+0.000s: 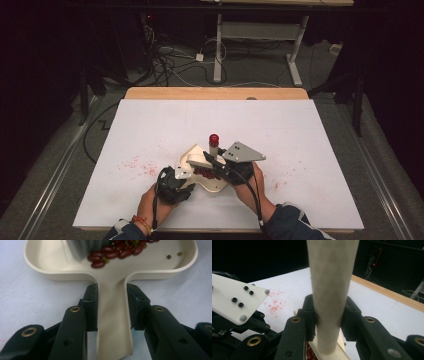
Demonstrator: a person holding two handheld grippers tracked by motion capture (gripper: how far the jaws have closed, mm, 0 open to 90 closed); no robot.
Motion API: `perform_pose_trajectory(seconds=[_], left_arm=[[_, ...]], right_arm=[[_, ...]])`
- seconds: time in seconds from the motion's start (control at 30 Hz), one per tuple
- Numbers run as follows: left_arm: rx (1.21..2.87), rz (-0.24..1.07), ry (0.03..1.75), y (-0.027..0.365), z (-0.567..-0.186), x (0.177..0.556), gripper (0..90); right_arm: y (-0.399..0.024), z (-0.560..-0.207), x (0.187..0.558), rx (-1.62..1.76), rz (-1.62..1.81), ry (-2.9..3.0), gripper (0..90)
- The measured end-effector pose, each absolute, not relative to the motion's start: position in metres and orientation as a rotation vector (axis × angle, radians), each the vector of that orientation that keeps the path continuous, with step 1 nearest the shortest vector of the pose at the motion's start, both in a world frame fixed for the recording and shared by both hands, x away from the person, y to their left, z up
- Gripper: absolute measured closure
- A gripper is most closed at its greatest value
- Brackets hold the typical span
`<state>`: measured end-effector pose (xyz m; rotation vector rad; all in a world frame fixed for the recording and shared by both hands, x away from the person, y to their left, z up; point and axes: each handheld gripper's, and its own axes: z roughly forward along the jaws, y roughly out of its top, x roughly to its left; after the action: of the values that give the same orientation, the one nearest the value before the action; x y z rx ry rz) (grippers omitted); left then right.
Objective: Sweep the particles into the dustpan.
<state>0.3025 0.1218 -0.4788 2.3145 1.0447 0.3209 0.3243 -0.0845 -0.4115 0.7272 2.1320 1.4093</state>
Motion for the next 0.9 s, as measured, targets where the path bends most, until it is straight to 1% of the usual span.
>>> perform_pose_trajectory(seconds=[0.17,0.33,0.5,0.53,0.6,0.73,0.9], left_arm=[[2.348,0.328,1.018,0.123,-0.479,0.304,63.2],[2.363,0.308,1.005,0.129,-0.48,0.305,63.2],[2.379,0.306,0.989,0.133,-0.479,0.303,63.2],[2.384,0.308,0.98,0.134,-0.478,0.302,63.2],[2.388,0.308,0.973,0.137,-0.477,0.3,63.2],[2.418,0.296,0.937,0.142,-0.475,0.296,63.2],[2.448,0.272,0.906,0.14,-0.473,0.291,63.2]], right_arm=[[-0.089,-0.408,0.326,0.705,1.405,2.105,70.4],[-0.101,-0.402,0.331,0.683,1.451,2.066,70.4],[-0.122,-0.389,0.333,0.709,1.472,2.003,70.4],[-0.132,-0.384,0.333,0.717,1.465,1.996,70.4],[-0.137,-0.382,0.333,0.727,1.453,1.988,70.4],[-0.16,-0.383,0.331,0.751,1.366,1.968,70.3],[-0.175,-0.392,0.334,0.816,1.296,1.965,70.3]])
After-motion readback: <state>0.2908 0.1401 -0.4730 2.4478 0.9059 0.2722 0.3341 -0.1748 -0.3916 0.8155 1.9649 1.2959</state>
